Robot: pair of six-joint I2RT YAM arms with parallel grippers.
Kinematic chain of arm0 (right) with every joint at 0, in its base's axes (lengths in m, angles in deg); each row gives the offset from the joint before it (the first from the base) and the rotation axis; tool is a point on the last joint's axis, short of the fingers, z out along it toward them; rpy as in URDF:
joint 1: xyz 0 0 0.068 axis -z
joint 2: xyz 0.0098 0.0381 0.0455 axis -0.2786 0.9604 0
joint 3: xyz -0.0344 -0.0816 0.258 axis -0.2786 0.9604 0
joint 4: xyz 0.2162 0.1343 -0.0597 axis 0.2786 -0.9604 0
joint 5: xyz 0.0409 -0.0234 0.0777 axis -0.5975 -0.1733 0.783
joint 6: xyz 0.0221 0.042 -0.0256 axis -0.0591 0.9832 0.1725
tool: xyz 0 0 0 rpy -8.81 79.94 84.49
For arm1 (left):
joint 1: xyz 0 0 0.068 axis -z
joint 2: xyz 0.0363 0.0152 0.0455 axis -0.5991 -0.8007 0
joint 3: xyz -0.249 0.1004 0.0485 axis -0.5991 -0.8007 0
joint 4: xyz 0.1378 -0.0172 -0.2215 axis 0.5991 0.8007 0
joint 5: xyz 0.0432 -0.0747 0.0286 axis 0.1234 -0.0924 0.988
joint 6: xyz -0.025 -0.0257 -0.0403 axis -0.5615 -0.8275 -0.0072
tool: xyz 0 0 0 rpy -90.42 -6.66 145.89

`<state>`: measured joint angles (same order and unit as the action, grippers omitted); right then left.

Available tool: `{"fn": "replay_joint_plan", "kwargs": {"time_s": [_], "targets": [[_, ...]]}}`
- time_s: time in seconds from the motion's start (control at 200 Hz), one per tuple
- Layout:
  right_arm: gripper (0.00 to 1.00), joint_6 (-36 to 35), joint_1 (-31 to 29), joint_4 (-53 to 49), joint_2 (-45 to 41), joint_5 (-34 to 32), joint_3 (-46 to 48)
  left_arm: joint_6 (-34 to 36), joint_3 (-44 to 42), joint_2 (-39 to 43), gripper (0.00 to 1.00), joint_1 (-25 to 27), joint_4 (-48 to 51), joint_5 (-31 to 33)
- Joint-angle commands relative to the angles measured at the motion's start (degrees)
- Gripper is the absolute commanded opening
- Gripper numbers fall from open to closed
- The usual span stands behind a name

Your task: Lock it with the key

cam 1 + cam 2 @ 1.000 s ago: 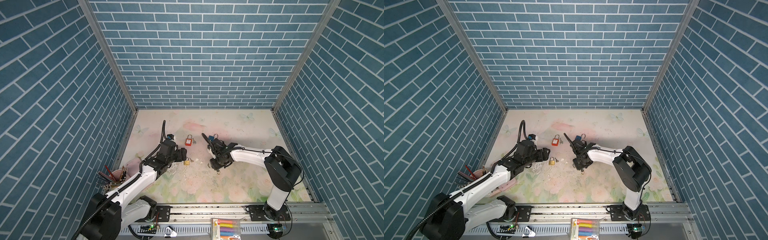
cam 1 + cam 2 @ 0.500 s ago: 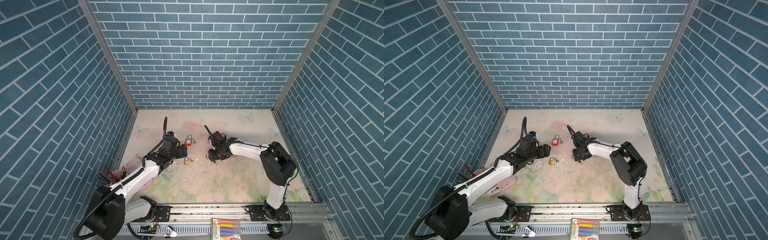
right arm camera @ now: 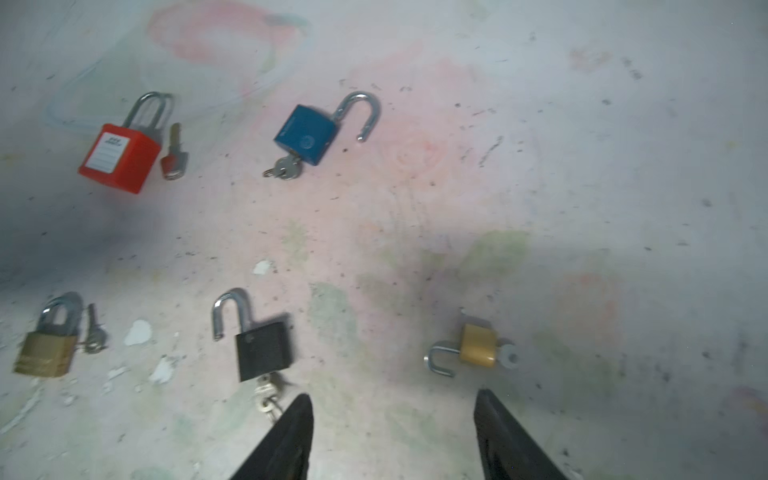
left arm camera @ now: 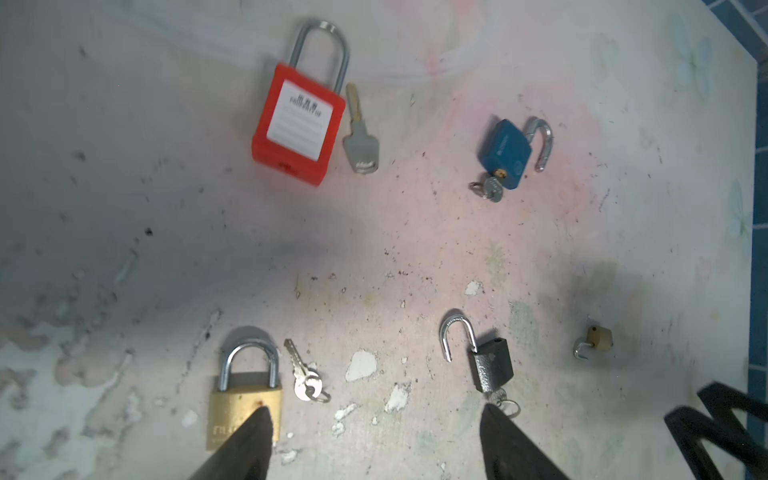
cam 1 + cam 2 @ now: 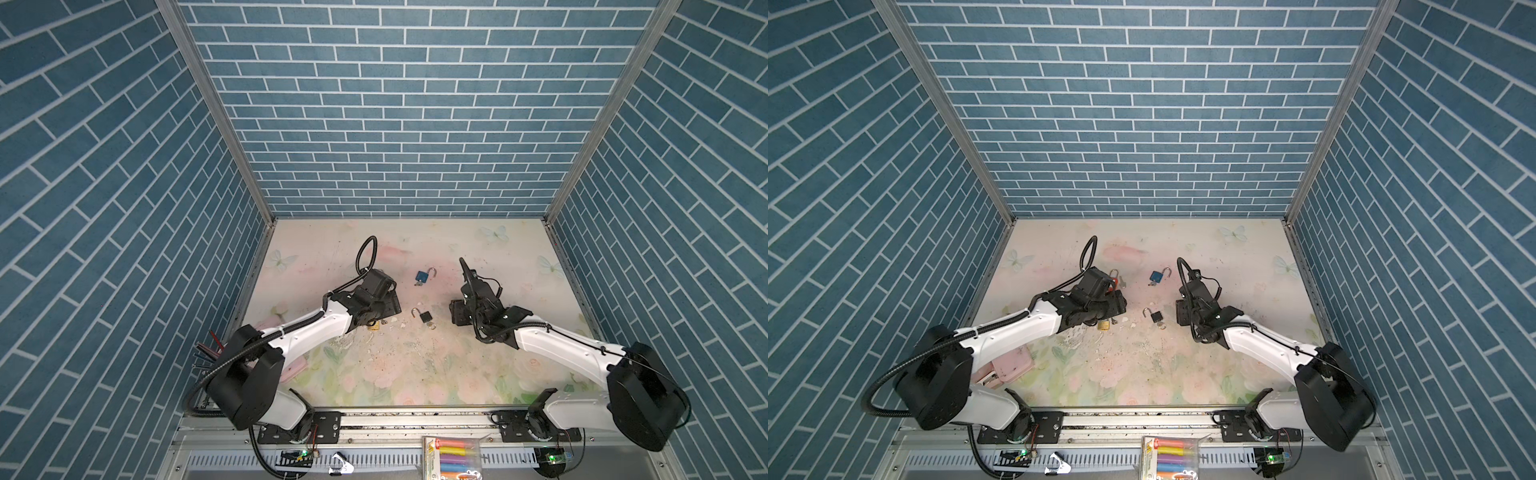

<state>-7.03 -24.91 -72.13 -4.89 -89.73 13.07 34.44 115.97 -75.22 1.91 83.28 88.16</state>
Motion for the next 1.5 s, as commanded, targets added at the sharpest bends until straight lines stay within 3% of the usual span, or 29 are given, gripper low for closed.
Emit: {"fn": "replay_joint_plan", "kwargs": {"time_s": [0.0, 0.22, 0.63, 0.92, 1.22, 1.49], "targets": [[0.62, 0.5, -0.1, 8.0, -3.7, -9.5, 4.4, -10.2, 5.0, -3.3, 0.78, 2.4, 4.1, 0.4], [0.62, -3.8, -0.1, 13.7, -9.3, -7.3, 9.8, -16.3, 16.7, -13.6, 0.78, 7.5, 15.7, 2.7], [0.61, -2.8, -0.1, 13.2, -14.3, -7.1, 12.3, -25.0, 28.2, -25.4, 0.78, 13.6, 19.4, 2.4], [0.61, -3.6, 0.0, 13.3, -21.0, -10.5, 16.5, -25.6, 39.3, -33.7, 0.75, 15.3, 26.9, 7.6], [0.61, -4.1, 0.1, 17.2, -27.1, -13.1, 21.1, -24.5, 44.7, -39.5, 0.65, 16.1, 30.8, 9.6], [0.61, -5.0, 0.1, 18.4, -26.8, -13.3, 21.4, -24.6, 47.6, -43.1, 0.64, 16.6, 34.4, 10.8]]}}
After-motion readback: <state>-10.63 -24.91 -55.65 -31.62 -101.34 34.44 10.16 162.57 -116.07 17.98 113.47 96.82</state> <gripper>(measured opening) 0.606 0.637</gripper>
